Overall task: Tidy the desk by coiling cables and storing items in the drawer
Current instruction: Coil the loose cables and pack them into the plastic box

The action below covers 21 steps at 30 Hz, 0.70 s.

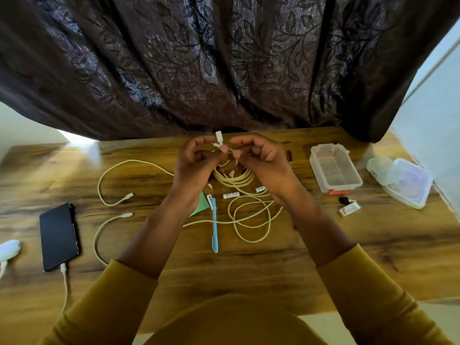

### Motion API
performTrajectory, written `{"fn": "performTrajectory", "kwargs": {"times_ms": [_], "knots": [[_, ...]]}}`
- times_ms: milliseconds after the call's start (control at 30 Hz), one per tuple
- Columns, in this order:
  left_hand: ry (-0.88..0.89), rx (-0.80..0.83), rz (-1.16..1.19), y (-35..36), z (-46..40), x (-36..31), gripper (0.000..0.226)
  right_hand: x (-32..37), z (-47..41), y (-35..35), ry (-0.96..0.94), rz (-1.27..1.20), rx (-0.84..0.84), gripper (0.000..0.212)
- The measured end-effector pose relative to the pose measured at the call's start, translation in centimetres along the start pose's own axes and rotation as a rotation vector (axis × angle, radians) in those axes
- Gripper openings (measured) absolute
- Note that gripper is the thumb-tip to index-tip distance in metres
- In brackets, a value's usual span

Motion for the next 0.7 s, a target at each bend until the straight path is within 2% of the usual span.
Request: {"fn": "performTrajectory", "kwargs": {"times_ms": [167, 400, 700], "knots": [[0.046, 0.046, -0.051, 0.4, 0.4, -0.2, 0.025, -0.6, 0.1, -0.6, 0.107, -0.116, -0.012, 0.027], [0.041, 0.022, -0.126, 1.1, 0.8, 0.7, 0.017, -2.0, 1.3, -1.6, 0.229, -0.189, -0.033, 0.03], [-0.221, -0.045, 0.225, 2.8, 1.3, 4.5, 0.011, -4.8, 3.9, -4.1, 0.47, -0.054, -0.041, 0.038]]}}
Point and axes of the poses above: each hand's wrist, its own z-axis away from the middle knuckle, its own y-axis out of the palm, x = y × z, the point moved 9 cm from there along -z, towards the middle knuckle, and after that the axes turned 1 degree about -z, right-handed, at the moved point
